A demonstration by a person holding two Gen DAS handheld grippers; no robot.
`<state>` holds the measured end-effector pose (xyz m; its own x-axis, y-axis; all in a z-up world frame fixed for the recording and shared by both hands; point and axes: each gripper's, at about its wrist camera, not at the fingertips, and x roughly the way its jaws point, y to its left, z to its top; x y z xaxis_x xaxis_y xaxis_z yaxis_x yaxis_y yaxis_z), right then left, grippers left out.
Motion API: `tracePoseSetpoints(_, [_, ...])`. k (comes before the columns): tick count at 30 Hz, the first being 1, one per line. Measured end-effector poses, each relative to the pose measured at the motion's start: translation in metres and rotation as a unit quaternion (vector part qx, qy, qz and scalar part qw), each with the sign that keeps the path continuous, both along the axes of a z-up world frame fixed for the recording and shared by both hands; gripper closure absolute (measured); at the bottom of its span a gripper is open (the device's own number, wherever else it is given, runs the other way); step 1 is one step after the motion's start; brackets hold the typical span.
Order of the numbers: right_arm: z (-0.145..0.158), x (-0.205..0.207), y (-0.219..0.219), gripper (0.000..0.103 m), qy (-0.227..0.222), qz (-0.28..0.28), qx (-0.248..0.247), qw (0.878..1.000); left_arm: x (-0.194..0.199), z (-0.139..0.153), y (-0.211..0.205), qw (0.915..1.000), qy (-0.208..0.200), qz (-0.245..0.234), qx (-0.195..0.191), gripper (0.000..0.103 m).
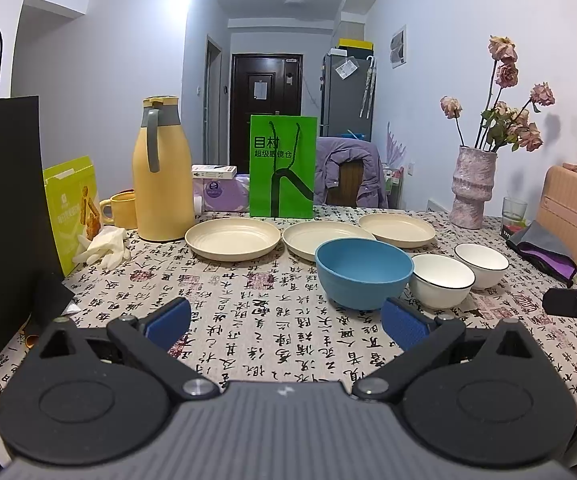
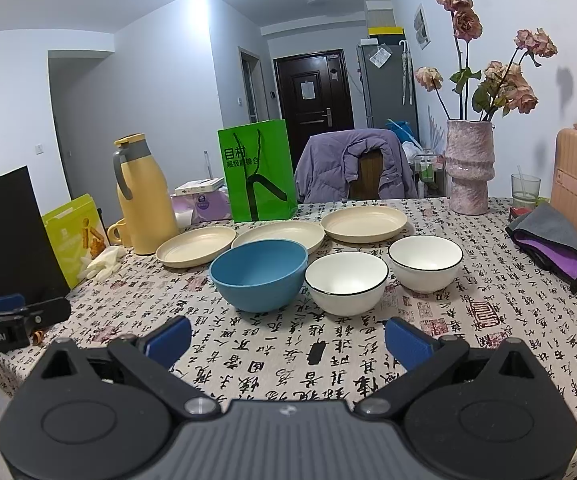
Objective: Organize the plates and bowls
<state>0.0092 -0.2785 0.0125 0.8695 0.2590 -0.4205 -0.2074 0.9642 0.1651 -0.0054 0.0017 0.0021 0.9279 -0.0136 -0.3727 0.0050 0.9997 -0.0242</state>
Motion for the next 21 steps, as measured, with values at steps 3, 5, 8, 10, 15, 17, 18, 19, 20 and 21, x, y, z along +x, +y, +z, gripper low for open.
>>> tracePoseSetpoints(3, [-0.0004,-0.0001,0.0003,0.0,0.0,0.0,0.0,1.0,-0.0002,-0.0003,-0.0003,1.0,0.0,0.001,0.0,0.0])
tracePoseSetpoints(5, [-0.0007,-0.0005,0.0009,0.0,0.0,0.0,0.0,1.0,-0.001,-0.0009,-0.0006,1.0,0.0,0.002,0.0,0.0])
tracePoseSetpoints(8, [-0.0008,0.0,0.0003,0.0,0.0,0.0,0.0,1.0,-0.0009,-0.0023,-0.0004,1.0,0.001,0.002,-0.001,0.0])
tracePoseSetpoints(10, [-0.0013,-0.0009,0.0005,0.0,0.0,0.0,0.0,1.0,-0.0008,-0.0025,-0.0001,1.0,0.001,0.002,-0.001,0.0])
tracePoseSetpoints(15, [-0.0012,-0.001,0.0008,0.0,0.0,0.0,0.0,1.0,-0.0006,-0.0022,0.0003,1.0,0.001,0.002,-0.001,0.0])
tracePoseSetpoints(17, [-0.0009,-0.0005,0.0003,0.0,0.0,0.0,0.001,1.0,-0.0005,-0.0021,0.0001,1.0,0.001,0.002,-0.001,0.0])
tracePoseSetpoints(18, [-0.0009,-0.0005,0.0003,0.0,0.0,0.0,0.001,1.0,-0.0005,-0.0021,0.0001,1.0,0.001,0.002,-0.001,0.0])
tracePoseSetpoints(19, [-0.0009,-0.0007,0.0004,0.0,0.0,0.0,0.001,1.0,-0.0006,-0.0021,0.0002,1.0,0.001,0.002,-0.001,0.0])
tracePoseSetpoints(20, [-0.0009,-0.0009,0.0006,0.0,-0.001,0.0,0.001,1.0,-0.0004,-0.002,0.0003,1.0,0.001,0.002,-0.001,0.0])
tracePoseSetpoints(21, [-0.001,-0.0009,0.0007,0.0,-0.001,0.0,0.001,1.0,-0.0004,-0.0019,0.0004,1.0,0.001,0.002,-0.001,0.0])
